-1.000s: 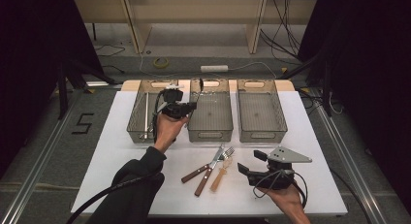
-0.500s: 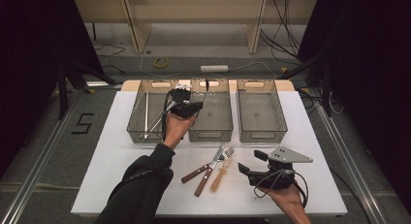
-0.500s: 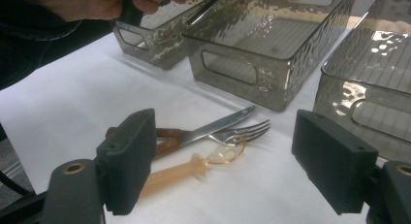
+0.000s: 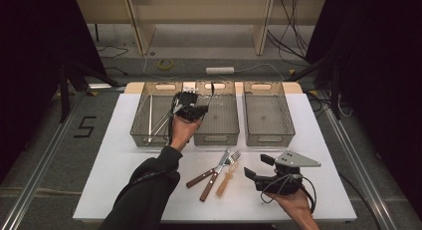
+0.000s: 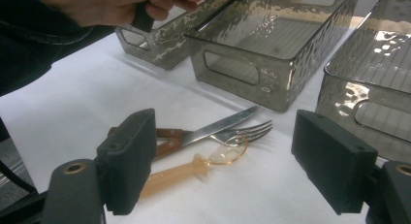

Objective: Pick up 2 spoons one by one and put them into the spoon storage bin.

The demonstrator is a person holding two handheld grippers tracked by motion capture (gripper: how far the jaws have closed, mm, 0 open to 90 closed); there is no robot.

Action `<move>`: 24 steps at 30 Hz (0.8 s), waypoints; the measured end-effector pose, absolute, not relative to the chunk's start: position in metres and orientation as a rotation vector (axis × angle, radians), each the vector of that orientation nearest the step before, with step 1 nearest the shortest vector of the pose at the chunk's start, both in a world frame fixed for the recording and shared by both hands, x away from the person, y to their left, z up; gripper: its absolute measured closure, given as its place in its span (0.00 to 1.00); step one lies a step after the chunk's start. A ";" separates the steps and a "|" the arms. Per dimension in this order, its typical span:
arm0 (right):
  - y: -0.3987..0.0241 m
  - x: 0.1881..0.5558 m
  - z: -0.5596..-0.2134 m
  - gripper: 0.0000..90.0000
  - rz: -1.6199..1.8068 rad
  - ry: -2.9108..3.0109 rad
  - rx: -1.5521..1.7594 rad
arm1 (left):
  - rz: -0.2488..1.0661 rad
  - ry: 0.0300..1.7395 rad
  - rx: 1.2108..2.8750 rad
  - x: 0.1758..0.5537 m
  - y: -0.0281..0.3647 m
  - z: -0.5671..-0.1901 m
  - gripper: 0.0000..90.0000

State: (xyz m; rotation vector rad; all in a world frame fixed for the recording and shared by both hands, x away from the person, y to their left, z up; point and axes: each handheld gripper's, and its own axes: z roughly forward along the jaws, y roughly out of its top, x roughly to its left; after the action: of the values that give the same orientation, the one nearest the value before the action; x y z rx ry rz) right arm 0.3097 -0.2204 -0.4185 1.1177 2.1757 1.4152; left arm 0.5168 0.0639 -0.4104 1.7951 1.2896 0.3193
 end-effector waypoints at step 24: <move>-0.222 0.310 -0.418 0.28 1.407 2.161 1.124 | 0.197 1.181 1.828 0.474 0.077 -0.388 0.38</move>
State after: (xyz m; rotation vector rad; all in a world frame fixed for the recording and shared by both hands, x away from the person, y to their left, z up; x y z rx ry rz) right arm 0.3097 -0.2216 -0.4176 1.1242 2.1615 1.4069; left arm 0.4735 0.0774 -0.3880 1.8277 1.1813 0.1970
